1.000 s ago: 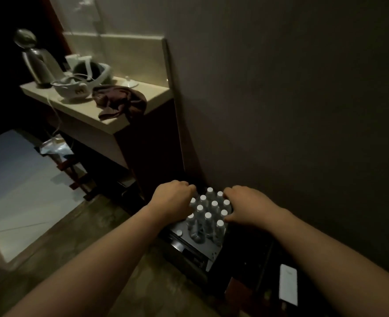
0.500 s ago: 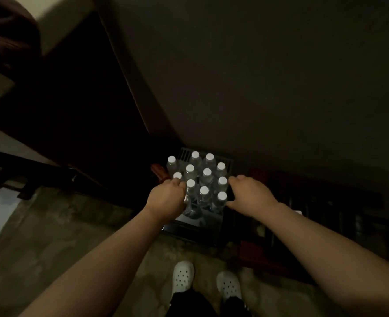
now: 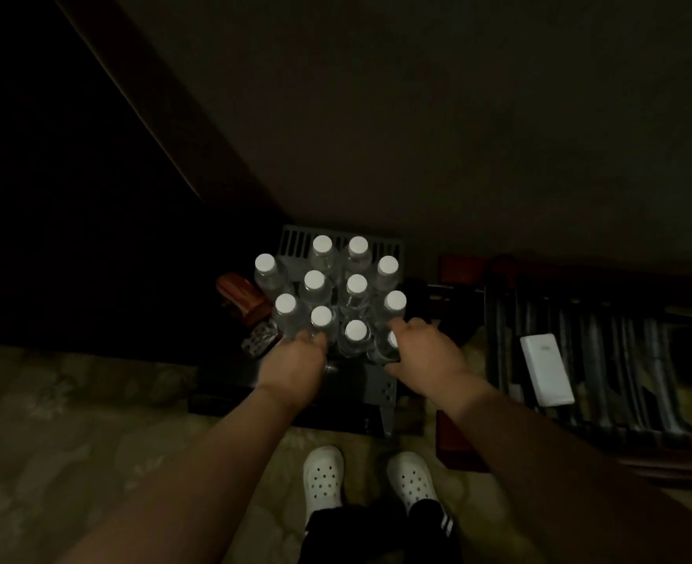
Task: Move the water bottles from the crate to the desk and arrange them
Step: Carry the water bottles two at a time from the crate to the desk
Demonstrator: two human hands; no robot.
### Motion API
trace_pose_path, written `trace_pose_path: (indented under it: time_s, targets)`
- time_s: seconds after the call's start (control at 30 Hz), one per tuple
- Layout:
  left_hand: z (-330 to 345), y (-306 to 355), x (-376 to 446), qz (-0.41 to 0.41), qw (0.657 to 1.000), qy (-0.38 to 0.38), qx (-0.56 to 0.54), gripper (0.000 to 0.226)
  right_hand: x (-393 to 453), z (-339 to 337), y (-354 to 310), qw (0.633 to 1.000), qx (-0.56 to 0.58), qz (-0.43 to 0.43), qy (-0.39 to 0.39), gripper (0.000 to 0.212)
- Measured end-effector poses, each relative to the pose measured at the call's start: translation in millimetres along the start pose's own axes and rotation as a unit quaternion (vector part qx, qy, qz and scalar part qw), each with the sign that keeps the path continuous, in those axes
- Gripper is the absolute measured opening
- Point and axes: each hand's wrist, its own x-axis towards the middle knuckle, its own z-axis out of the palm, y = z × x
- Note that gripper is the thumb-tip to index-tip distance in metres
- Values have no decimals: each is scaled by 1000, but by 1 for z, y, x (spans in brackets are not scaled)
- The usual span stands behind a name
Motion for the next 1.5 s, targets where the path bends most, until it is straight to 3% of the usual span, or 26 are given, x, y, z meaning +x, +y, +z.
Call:
trace_pose_path:
  time_s: [0.63,0.8,0.97,1.13,1.5]
  targets:
    - [-5,-3,-7,24,1000,12,10,38,4,40,-4,994,79,27,66,53]
    - [-29,1,-28,49,997,53,-4,33,-25,28,-6,991,90,35,91,48]
    - [-79,18,-57,93,991,90,33,32,-65,-15,-5,988,102,53,104,48]
    - [-160,52,-96,136,987,75,33,29,-127,-81,3,981,130,60,128,51]
    - [-323,178,-177,290,944,139,80,44,-295,-222,45,955,151,135,218,52]
